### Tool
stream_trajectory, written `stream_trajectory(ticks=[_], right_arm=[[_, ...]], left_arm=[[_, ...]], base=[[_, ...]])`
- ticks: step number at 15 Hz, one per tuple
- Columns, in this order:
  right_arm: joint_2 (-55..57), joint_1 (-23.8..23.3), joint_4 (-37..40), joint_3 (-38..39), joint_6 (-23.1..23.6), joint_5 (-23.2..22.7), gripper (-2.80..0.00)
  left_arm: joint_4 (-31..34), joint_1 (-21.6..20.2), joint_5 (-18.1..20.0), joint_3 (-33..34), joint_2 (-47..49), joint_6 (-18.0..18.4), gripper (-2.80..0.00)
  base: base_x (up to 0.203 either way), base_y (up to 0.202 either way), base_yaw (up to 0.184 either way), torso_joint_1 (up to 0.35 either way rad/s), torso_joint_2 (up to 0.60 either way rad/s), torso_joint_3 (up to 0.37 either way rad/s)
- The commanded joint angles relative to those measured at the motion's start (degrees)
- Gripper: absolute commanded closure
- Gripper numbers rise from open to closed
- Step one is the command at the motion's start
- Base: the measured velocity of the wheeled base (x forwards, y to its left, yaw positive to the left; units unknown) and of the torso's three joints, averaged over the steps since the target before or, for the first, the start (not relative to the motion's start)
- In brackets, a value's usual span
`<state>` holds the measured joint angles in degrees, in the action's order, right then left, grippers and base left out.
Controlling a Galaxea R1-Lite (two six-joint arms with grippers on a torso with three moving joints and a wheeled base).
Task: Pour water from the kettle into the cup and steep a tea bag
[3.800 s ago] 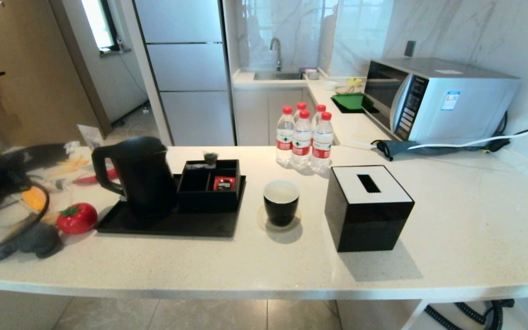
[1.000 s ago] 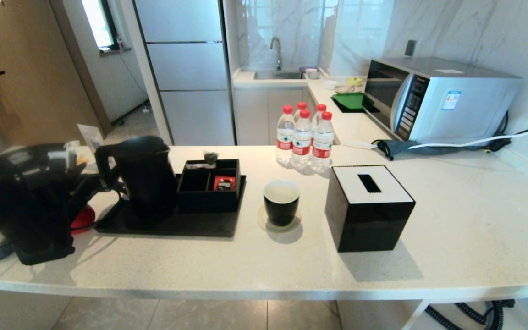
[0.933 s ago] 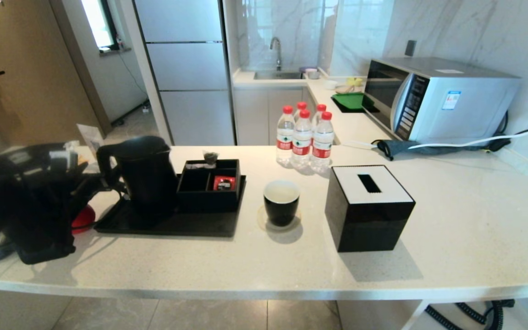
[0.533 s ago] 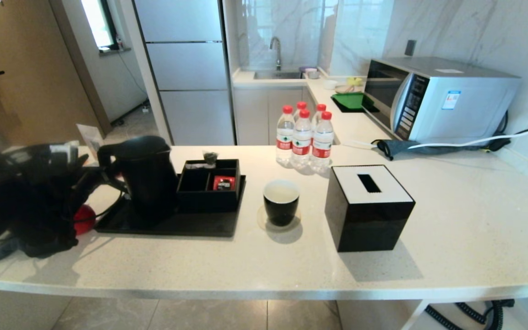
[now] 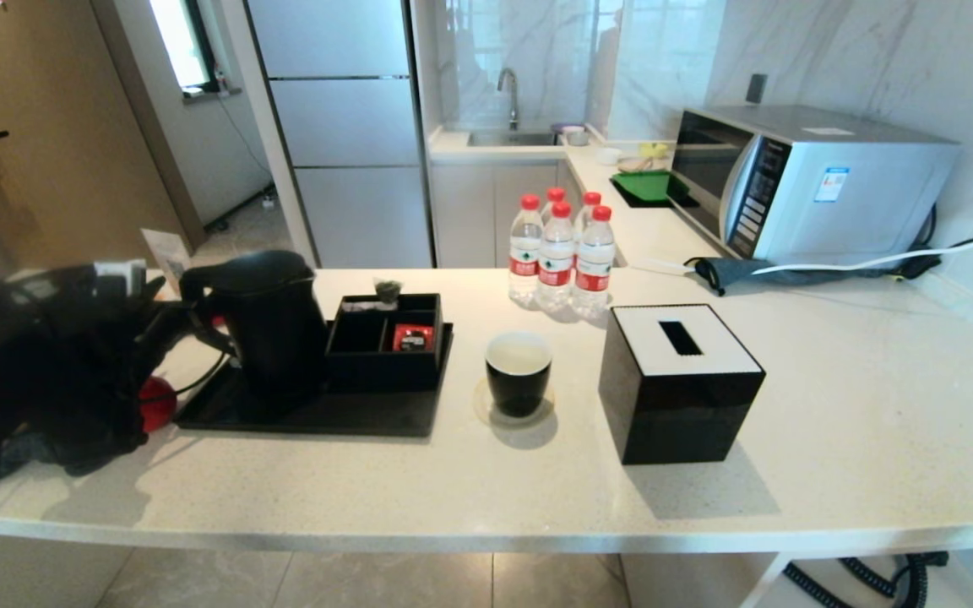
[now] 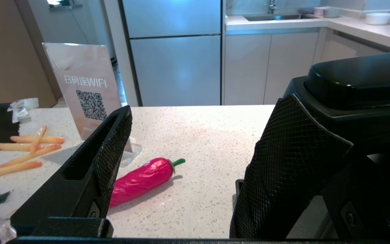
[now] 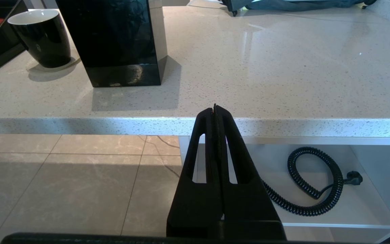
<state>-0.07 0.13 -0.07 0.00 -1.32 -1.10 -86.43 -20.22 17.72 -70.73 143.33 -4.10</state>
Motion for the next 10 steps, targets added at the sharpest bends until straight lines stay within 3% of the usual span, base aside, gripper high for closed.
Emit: stream_trajectory(ticks=[1, 4, 5, 10], right_arm=[[0.1, 0.0, 0.0, 0.0, 0.0, 0.0, 0.0], [0.1, 0.0, 0.0, 0.0, 0.0, 0.0, 0.0], [0.1, 0.0, 0.0, 0.0, 0.0, 0.0, 0.0], [0.1, 0.0, 0.0, 0.0, 0.0, 0.0, 0.0]], left_arm=[[-0.5, 0.1, 0.5, -1.0, 0.6, 0.0, -2.8], [-0.4, 0.1, 1.5, -3.6, 1.7, -0.1, -2.8], [-0.3, 0.3, 1.5, -3.7, 2.0, -0.1, 0.0], [-0.2, 0.3, 1.4, -4.7, 2.4, -0.3, 0.0]], base=[[0.0, 0.0, 0.0, 0.0, 0.0, 0.0], [0.0, 0.0, 0.0, 0.0, 0.0, 0.0], [0.0, 0.0, 0.0, 0.0, 0.0, 0.0], [0.0, 0.0, 0.0, 0.0, 0.0, 0.0]])
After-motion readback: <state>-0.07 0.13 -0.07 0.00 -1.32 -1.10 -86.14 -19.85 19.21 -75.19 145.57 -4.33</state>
